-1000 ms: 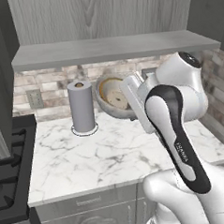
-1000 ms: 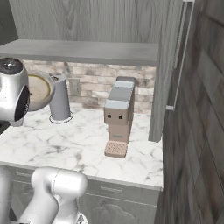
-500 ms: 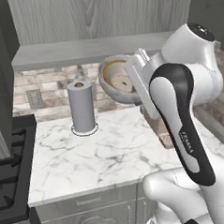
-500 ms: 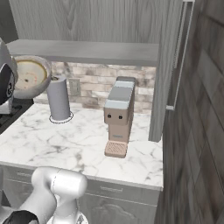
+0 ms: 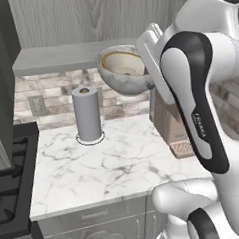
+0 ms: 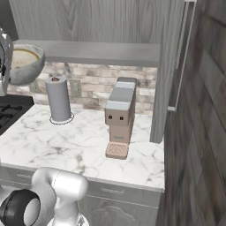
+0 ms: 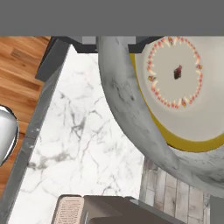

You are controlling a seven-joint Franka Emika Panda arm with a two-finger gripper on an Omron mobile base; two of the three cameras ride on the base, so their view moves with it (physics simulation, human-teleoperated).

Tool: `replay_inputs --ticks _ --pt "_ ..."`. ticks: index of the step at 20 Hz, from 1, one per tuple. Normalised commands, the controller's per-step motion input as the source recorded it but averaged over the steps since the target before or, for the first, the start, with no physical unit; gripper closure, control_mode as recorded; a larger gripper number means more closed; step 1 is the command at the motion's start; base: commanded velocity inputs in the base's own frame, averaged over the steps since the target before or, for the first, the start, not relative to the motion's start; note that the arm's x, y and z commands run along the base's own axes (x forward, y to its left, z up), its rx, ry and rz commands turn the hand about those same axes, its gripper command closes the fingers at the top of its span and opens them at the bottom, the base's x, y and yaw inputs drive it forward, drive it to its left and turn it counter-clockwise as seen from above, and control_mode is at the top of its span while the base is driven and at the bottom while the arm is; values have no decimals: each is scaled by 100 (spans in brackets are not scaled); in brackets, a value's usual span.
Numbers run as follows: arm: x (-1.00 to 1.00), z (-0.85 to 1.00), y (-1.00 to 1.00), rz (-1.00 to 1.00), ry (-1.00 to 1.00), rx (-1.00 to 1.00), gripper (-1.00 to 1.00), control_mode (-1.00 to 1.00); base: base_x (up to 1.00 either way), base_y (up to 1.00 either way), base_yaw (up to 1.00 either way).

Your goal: Pick up the bowls on the counter and stack them on top of one another in the open cabinet. Place the smaller bowl on top of the larger bowl.

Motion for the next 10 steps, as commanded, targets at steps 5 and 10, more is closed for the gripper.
replay_inputs --ticks 5,10 --pt "0 36 -9 -1 -7 -3 100 -100 0 0 0" --pt "0 26 -13 -1 -8 0 100 -100 0 0 0"
